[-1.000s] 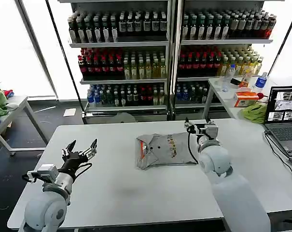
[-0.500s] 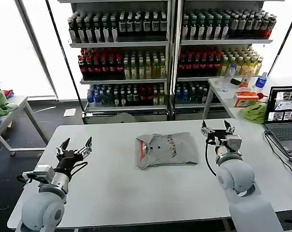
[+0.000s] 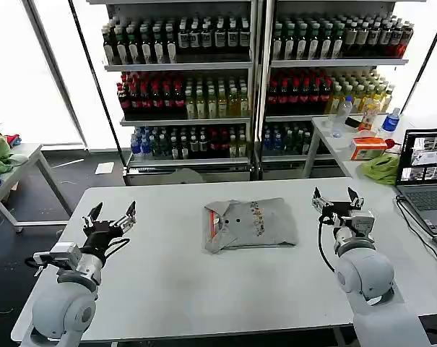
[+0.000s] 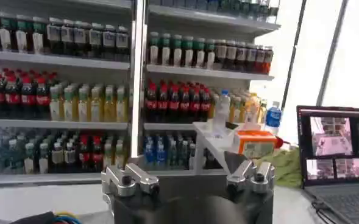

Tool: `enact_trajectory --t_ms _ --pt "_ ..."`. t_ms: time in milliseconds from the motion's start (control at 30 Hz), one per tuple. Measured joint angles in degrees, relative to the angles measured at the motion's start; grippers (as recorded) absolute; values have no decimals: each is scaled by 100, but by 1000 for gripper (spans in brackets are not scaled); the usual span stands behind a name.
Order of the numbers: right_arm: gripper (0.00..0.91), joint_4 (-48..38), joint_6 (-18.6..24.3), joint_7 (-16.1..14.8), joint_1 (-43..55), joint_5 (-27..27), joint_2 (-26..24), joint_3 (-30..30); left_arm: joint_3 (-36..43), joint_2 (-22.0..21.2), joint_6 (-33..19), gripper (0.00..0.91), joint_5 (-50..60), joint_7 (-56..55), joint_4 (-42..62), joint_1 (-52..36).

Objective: Fold and organize the clothes.

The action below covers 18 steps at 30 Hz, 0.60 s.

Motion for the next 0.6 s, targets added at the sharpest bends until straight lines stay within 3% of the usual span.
enact_trajectory --t_ms 600 --pt "907 11 3 -8 -142 -56 31 94 2 5 28 907 116 111 112 -62"
